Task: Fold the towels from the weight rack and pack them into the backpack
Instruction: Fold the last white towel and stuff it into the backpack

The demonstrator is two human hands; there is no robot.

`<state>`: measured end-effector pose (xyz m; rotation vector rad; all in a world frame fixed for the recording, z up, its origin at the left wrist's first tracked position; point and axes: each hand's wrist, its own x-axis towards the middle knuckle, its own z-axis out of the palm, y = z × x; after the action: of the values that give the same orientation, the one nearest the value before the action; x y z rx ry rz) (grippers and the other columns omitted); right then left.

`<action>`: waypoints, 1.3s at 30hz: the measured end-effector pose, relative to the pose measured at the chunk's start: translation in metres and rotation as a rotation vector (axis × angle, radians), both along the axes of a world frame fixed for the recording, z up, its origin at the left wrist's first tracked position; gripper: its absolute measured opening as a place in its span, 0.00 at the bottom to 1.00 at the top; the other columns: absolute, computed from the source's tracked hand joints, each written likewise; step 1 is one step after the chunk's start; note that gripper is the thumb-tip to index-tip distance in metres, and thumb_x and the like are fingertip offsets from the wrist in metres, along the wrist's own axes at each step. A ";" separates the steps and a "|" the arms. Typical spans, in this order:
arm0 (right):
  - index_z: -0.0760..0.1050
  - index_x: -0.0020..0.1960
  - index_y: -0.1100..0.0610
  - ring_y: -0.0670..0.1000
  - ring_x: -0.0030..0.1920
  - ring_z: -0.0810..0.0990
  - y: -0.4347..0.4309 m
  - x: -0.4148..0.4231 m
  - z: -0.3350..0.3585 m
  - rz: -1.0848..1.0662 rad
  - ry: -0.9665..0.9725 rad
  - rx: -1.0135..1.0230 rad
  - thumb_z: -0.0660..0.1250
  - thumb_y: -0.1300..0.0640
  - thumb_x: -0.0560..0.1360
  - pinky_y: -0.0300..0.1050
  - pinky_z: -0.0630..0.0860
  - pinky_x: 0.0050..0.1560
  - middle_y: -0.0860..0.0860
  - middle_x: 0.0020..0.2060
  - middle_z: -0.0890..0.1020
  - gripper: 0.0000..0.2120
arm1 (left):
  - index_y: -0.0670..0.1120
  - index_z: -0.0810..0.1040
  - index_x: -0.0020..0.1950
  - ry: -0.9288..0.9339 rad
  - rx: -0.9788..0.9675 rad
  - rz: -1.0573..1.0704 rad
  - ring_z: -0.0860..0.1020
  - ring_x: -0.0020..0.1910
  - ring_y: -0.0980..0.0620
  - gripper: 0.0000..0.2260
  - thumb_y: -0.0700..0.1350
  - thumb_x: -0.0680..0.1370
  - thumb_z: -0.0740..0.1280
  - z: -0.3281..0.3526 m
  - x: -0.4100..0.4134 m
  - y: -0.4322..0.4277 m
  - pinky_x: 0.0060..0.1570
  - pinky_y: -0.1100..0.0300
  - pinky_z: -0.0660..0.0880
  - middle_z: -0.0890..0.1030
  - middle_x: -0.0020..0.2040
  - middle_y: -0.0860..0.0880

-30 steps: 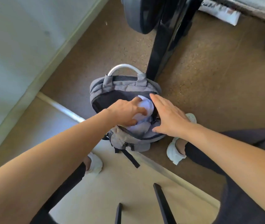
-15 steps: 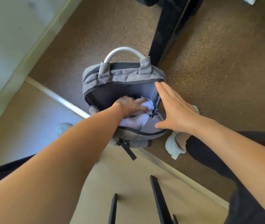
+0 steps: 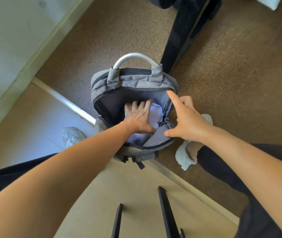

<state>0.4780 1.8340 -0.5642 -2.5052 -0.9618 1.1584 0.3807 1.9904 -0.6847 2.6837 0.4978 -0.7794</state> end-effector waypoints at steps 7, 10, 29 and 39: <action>0.34 0.78 0.38 0.62 0.62 0.76 0.004 -0.005 0.000 0.067 0.012 -0.044 0.82 0.55 0.66 0.60 0.77 0.58 0.51 0.73 0.54 0.63 | 0.66 0.49 0.78 0.263 0.043 -0.009 0.60 0.71 0.29 0.48 0.64 0.67 0.76 -0.019 0.012 -0.016 0.63 0.24 0.61 0.59 0.77 0.51; 0.32 0.78 0.40 0.63 0.62 0.77 0.007 -0.005 0.001 0.083 0.004 -0.087 0.81 0.55 0.67 0.60 0.77 0.58 0.52 0.74 0.53 0.64 | 0.64 0.57 0.75 0.262 0.125 0.010 0.62 0.66 0.31 0.39 0.59 0.70 0.75 -0.030 0.019 -0.027 0.63 0.26 0.61 0.62 0.71 0.48; 0.30 0.79 0.43 0.64 0.59 0.78 0.014 -0.014 0.002 0.094 0.020 -0.107 0.82 0.50 0.66 0.62 0.78 0.56 0.53 0.74 0.52 0.66 | 0.58 0.45 0.77 0.129 0.062 0.138 0.70 0.65 0.36 0.56 0.60 0.61 0.79 -0.053 -0.045 0.010 0.54 0.45 0.77 0.62 0.69 0.41; 0.30 0.78 0.42 0.63 0.59 0.79 0.014 -0.015 0.001 0.101 -0.011 -0.110 0.82 0.51 0.65 0.61 0.78 0.56 0.53 0.75 0.53 0.67 | 0.56 0.44 0.80 0.156 0.115 0.105 0.60 0.75 0.34 0.57 0.71 0.62 0.73 -0.047 -0.037 0.004 0.74 0.39 0.59 0.58 0.76 0.39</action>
<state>0.4630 1.8484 -0.5632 -2.5767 -1.0667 1.2606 0.3434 1.9940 -0.7312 2.6873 0.7360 -0.9608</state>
